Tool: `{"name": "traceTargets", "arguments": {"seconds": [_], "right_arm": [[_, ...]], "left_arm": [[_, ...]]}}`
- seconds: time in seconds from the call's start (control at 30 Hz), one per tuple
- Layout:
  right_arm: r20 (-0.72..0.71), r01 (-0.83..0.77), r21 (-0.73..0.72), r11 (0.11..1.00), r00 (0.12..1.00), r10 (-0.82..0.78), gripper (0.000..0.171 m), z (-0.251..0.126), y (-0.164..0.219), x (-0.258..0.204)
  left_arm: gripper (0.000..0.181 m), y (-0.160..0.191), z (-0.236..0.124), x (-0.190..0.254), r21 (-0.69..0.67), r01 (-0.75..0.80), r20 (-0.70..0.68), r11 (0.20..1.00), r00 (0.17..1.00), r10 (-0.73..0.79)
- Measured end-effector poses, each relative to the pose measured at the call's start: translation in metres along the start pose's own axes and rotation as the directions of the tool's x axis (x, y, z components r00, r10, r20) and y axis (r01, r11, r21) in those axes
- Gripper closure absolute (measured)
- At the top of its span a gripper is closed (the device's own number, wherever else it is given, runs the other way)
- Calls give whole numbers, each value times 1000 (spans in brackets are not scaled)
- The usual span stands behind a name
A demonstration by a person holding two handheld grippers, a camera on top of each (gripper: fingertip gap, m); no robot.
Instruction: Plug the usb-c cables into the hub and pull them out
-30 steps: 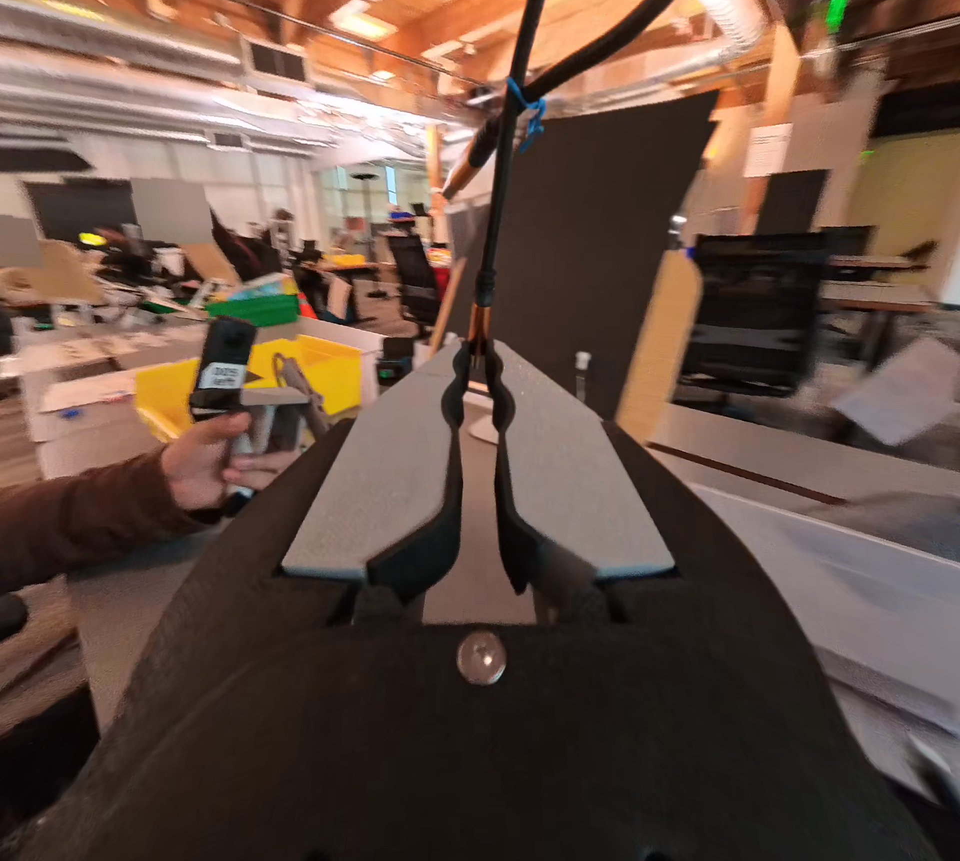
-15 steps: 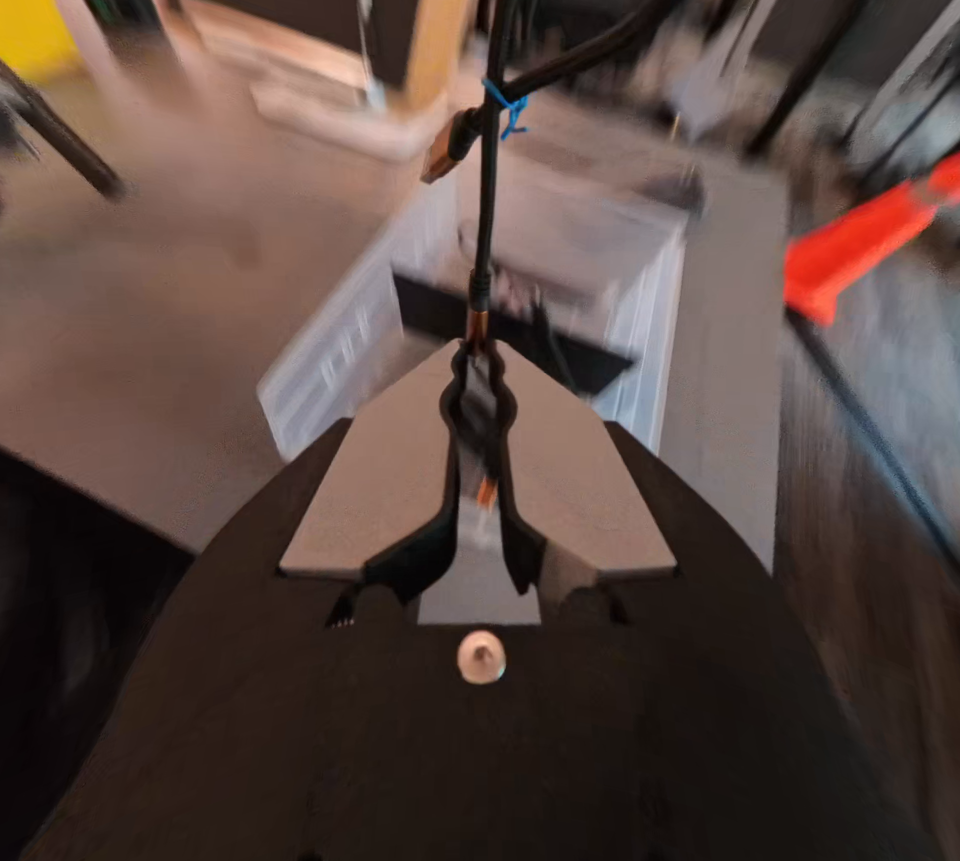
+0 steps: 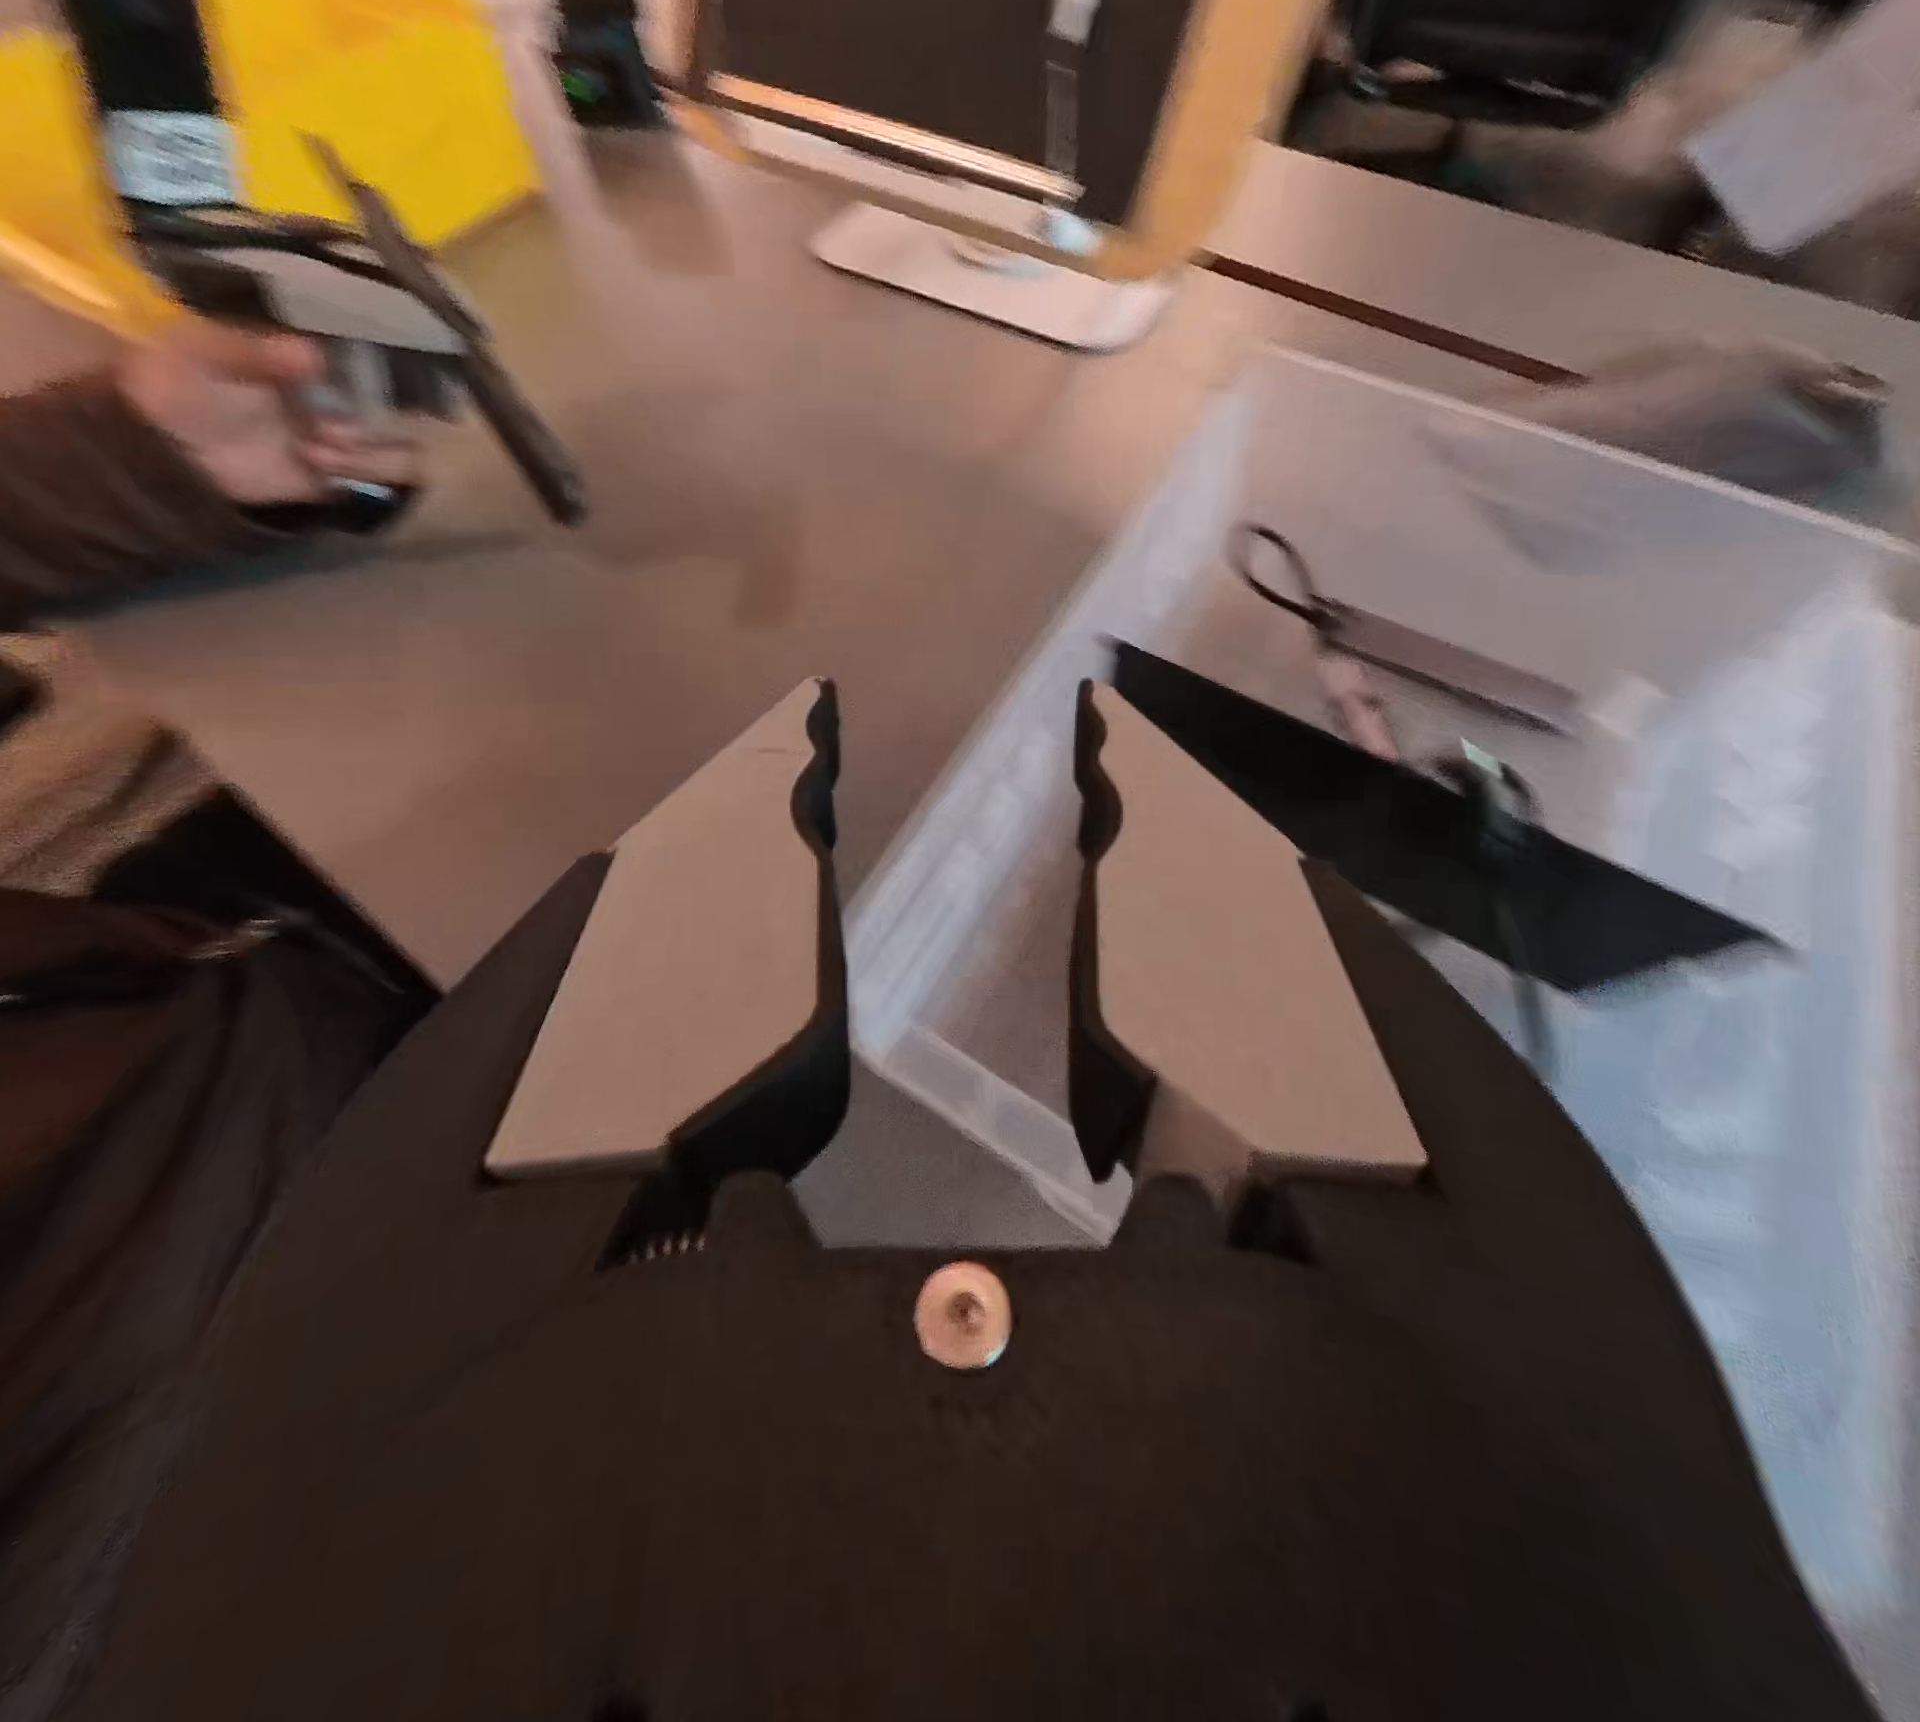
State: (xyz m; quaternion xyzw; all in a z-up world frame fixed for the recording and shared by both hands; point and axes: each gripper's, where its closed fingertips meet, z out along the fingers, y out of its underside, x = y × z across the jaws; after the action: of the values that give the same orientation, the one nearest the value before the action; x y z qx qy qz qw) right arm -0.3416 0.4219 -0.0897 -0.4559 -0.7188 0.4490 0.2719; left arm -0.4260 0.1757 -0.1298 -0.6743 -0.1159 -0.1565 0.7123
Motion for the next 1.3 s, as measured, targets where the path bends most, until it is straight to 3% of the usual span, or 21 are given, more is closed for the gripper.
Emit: {"name": "traceTargets", "arguments": {"seconds": [0.17,0.33,0.37,0.4,0.53,0.67,0.8,0.9,1.07,1.2,1.3], "right_arm": [[346,34,55,998,937,-51,118,55,-23,-109],[499,136,-7,991,859,-114,114,125,-13,-187],[523,162,-46,986,844,-115,131,137,-6,-196],[544,179,-84,980,832,-105,159,146,0,-204],[572,198,-125,972,815,-92,165,158,1,-208],[439,172,14,985,884,-160,166,139,-44,-174],[61,276,107,955,957,-283,167,103,-94,-97],[-303,446,21,895,856,-419,166,64,-125,-31],[-577,563,-9,827,672,-464,166,1,-179,22],[-607,568,-105,816,614,-505,166,-16,-185,48],[-476,511,-297,807,653,-589,165,10,-143,76]], "left_arm": [[174,-3,2,23,15,-6,-127,1000,992,8],[174,1,5,43,-5,-71,-196,997,978,68],[174,2,5,44,-9,-75,-195,997,978,72],[174,2,6,44,-12,-76,-193,997,979,72],[171,-2,4,41,-3,-53,-160,999,986,52],[157,-10,1,29,18,5,-81,1000,997,-4],[162,-15,-2,30,32,51,-104,998,993,-48],[166,-13,-2,26,15,48,-78,999,996,-46],[169,-10,-1,22,3,63,-70,998,996,-63],[170,-7,-1,19,-9,64,-58,998,996,-64],[171,-5,-1,16,-20,77,-48,997,996,-77]]}}
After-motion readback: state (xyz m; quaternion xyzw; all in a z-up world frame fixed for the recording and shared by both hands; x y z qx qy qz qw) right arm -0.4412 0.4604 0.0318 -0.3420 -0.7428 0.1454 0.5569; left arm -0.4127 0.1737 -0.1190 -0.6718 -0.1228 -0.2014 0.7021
